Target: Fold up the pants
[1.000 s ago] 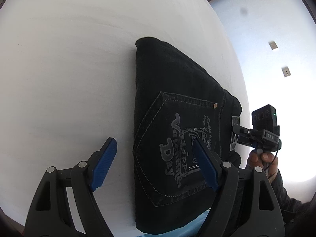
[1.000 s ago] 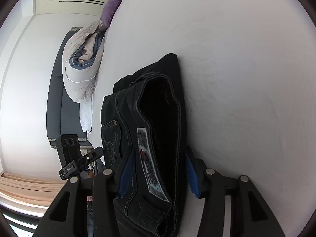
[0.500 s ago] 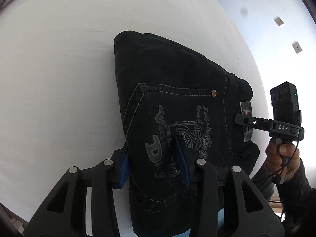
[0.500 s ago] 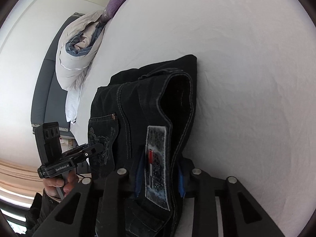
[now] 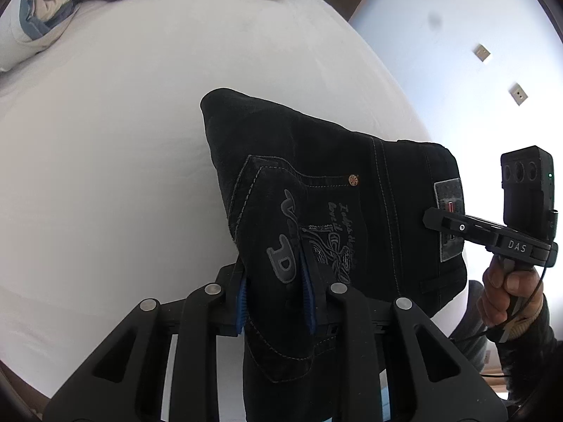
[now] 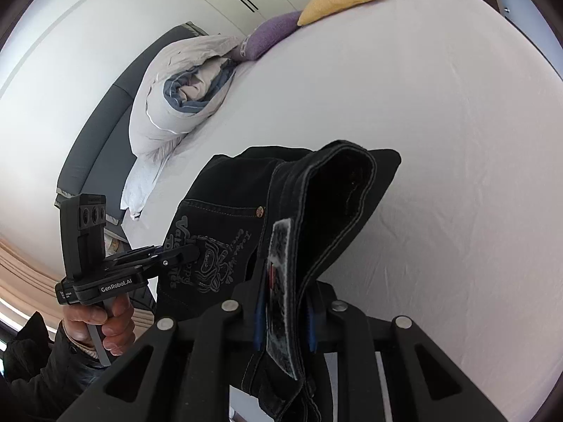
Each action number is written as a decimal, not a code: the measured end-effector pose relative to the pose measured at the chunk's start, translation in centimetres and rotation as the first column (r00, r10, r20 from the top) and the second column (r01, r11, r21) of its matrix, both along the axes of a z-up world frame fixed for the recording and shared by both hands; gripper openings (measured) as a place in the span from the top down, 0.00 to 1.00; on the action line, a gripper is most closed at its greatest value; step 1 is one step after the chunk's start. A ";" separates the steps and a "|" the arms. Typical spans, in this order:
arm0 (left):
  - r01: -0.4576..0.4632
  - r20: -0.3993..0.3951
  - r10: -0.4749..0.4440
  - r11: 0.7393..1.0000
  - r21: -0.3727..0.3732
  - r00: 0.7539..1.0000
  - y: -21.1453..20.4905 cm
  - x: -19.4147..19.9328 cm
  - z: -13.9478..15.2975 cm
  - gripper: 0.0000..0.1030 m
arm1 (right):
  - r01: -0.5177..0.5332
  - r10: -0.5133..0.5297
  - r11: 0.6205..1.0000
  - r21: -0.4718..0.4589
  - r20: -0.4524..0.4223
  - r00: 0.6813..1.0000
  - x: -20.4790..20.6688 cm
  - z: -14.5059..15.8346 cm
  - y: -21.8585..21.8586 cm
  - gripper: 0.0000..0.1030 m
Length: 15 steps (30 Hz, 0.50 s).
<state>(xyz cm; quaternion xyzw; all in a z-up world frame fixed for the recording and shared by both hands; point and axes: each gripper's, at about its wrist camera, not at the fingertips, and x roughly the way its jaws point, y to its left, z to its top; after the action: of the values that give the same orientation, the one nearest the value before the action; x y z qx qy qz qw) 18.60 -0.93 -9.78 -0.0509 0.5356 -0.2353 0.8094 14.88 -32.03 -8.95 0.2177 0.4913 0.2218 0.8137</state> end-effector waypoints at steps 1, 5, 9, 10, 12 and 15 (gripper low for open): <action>0.000 0.013 0.000 1.000 -0.002 1.000 -0.3 0.8 0.5 0.78 | 0.000 0.000 1.000 -0.003 0.011 1.000 0.7 0.5 -0.4 0.81; 0.003 0.040 -0.002 1.000 -0.008 0.999 -1.8 4.4 1.2 0.78 | 0.017 -0.017 1.000 -0.007 0.038 0.999 3.9 1.6 -2.0 0.81; 0.008 0.031 -0.008 1.000 0.005 0.999 -3.8 7.9 -0.4 0.78 | 0.044 -0.044 0.999 -0.007 0.014 0.999 7.8 0.1 -4.2 0.81; 0.010 0.026 -0.010 1.000 0.010 1.000 -4.2 8.4 -1.0 0.78 | 0.053 -0.053 0.999 -0.007 0.003 0.999 8.6 -0.5 -4.7 0.81; 0.015 0.010 -0.015 1.000 0.017 1.000 -5.3 9.5 -2.4 0.78 | 0.072 -0.072 0.997 -0.006 -0.023 0.997 10.1 -1.9 -5.9 0.81; 0.012 -0.005 -0.012 0.999 0.032 1.000 -5.5 10.9 -4.0 0.78 | 0.080 -0.081 0.997 -0.018 -0.050 0.995 11.7 -3.6 -7.0 0.81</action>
<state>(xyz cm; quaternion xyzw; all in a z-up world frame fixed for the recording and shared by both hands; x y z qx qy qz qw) 29.49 -6.41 -13.77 -0.0350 0.5416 -0.2314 0.8074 26.59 -39.04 -12.54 0.2363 0.5044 0.1791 0.8110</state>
